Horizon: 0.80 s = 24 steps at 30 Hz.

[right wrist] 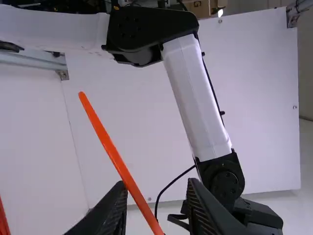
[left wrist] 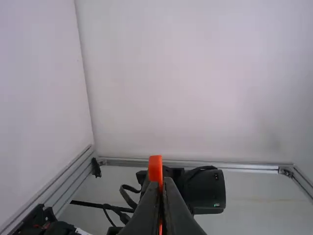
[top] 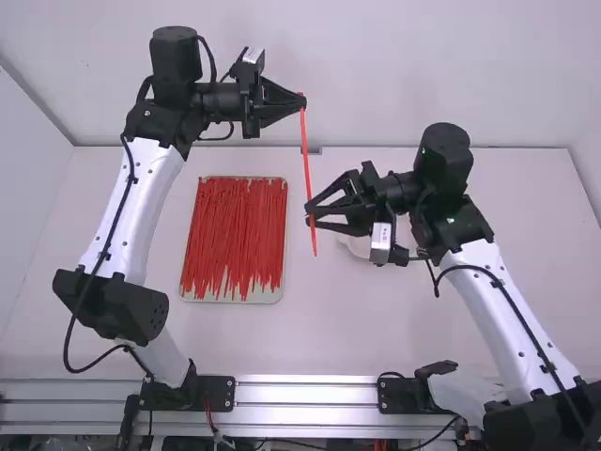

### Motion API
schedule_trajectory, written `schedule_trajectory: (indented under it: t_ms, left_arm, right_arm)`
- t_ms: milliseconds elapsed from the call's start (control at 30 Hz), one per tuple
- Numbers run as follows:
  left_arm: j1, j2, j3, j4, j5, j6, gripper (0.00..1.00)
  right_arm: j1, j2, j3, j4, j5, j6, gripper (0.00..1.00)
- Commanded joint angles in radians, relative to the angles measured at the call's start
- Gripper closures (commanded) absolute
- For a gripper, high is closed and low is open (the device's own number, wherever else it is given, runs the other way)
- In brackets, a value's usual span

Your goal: Fasten the cable tie

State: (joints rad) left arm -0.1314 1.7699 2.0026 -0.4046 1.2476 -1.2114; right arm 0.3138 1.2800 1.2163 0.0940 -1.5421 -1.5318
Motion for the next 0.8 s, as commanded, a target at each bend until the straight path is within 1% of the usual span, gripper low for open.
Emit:
schedule_trajectory:
  t_ms: [0,33,167,233,333,367,533,633,700,733,767]
  left_arm:
    - [0.016,-0.014,-0.001,0.001,0.001,0.011,0.98]
    - [0.013,-0.014,-0.001,0.001,-0.005,0.011,0.98]
    - [0.016,-0.014,-0.001,0.001,-0.008,0.012,0.98]
    - [0.015,-0.014,-0.001,0.001,-0.007,0.015,0.98]
    - [0.016,-0.014,-0.001,0.001,-0.008,0.014,0.98]
    - [0.021,-0.014,-0.001,0.002,-0.010,0.014,0.98]
    - [0.025,-0.014,-0.001,0.002,-0.010,0.043,0.98]
    - [0.025,-0.014,-0.001,0.004,-0.006,0.110,0.98]
    - [0.032,-0.014,-0.001,0.001,-0.006,0.182,0.98]
    - [0.031,-0.014,-0.001,0.000,-0.007,0.243,0.98]
    - [0.030,-0.014,-0.001,0.000,-0.007,0.258,0.98]
  right_arm:
    - [0.002,0.001,0.027,0.003,-0.014,0.018,0.70]
    - [0.002,0.001,0.027,0.002,-0.014,0.017,0.73]
    - [0.001,0.001,0.027,0.002,-0.014,0.017,0.73]
    - [0.002,0.001,0.027,0.002,-0.014,0.018,0.76]
    - [0.002,0.001,0.027,0.003,-0.014,0.027,0.89]
    - [0.002,0.001,0.027,0.003,-0.014,0.044,0.99]
    - [0.002,0.001,0.027,-0.019,-0.014,0.049,1.00]
    - [0.002,0.001,0.027,-0.024,-0.013,0.122,1.00]
    - [0.001,0.001,0.027,-0.024,-0.014,0.238,1.00]
    - [0.001,0.001,0.027,-0.024,-0.013,0.363,1.00]
    - [0.001,0.001,0.027,-0.023,-0.013,0.396,1.00]
